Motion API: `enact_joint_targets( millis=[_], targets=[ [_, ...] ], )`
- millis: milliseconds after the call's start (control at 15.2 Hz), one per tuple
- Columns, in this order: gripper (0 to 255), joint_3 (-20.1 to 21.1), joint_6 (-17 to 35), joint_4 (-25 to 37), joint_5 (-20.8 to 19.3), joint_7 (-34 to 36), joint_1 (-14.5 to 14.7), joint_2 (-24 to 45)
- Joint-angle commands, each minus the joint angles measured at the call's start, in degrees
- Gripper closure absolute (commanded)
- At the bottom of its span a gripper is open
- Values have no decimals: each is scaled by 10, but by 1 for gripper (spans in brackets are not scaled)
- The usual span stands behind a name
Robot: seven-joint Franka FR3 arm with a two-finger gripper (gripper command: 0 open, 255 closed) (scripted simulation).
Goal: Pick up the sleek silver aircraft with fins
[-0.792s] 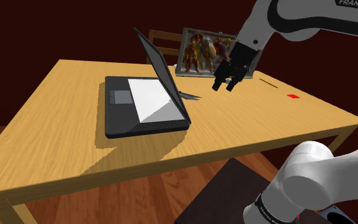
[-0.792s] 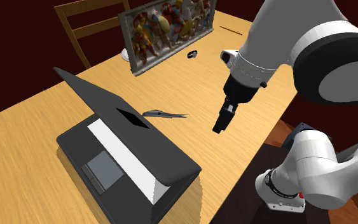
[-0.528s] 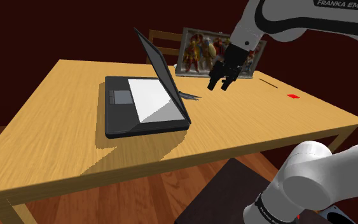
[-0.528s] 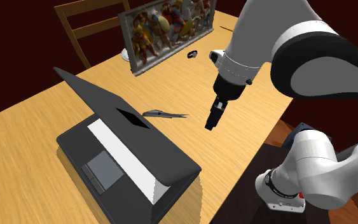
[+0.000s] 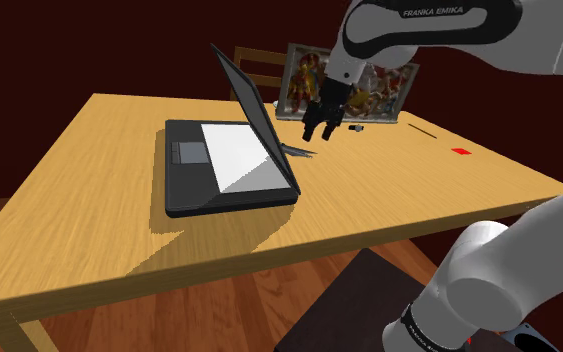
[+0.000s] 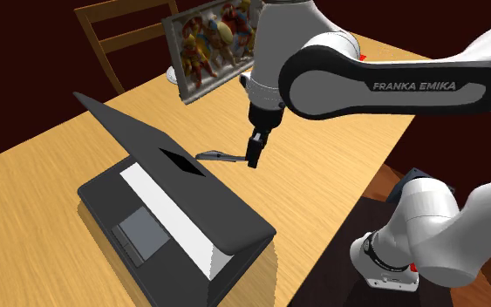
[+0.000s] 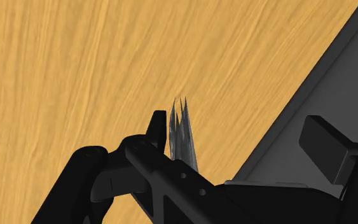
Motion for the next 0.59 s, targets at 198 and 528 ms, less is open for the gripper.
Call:
enact_joint_targets(
  millis=[198, 528],
  targets=[
    [0, -20, 0, 102, 11, -56, 6, 136],
    [0, -25, 8, 145, 20, -85, 5, 205]
  ],
)
